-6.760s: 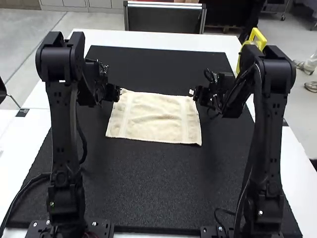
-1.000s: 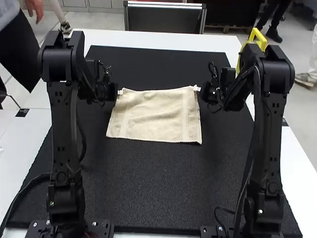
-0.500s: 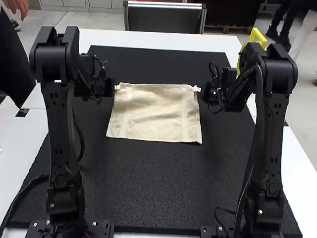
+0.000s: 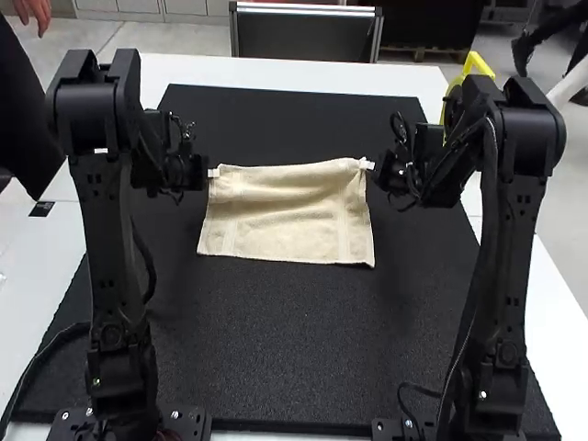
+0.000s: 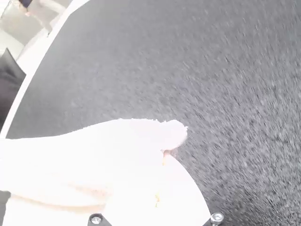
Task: Fold the towel.
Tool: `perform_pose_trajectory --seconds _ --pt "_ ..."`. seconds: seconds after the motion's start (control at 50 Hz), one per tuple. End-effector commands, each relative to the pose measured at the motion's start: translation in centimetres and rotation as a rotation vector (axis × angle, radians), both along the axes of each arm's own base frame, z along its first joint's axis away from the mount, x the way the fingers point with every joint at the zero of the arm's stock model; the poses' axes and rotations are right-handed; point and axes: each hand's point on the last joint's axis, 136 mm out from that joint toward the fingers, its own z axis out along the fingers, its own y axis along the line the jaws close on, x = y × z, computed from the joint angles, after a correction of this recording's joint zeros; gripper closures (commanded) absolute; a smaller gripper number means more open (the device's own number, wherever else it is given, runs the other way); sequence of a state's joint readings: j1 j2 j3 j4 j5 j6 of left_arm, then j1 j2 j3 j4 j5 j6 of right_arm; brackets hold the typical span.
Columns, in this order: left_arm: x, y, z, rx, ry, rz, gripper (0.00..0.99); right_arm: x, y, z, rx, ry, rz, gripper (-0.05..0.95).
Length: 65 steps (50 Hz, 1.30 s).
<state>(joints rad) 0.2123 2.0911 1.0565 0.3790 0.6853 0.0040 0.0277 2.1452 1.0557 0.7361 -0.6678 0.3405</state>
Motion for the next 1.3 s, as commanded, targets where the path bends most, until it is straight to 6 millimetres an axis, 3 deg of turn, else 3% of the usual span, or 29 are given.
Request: perform_pose_trajectory --seconds 0.0,0.4,0.94,1.28 --pt "-0.2 0.4 2.3 0.005 -0.055 -0.015 0.969 0.2 -1.1 2.9 0.013 -0.059 -0.007 0.92" --pt "-0.6 1.3 4.2 0.005 -0.083 -0.004 0.969 -0.9 -1.0 3.2 0.017 -0.048 -0.007 0.92" --pt "-2.8 0.9 3.9 -0.005 -0.062 -0.035 0.969 -2.5 -1.0 4.8 0.024 -0.067 0.004 0.92" --pt "-3.2 0.8 5.6 -0.004 -0.079 -0.035 0.969 -3.7 -0.9 5.6 0.042 -0.060 0.006 0.92"
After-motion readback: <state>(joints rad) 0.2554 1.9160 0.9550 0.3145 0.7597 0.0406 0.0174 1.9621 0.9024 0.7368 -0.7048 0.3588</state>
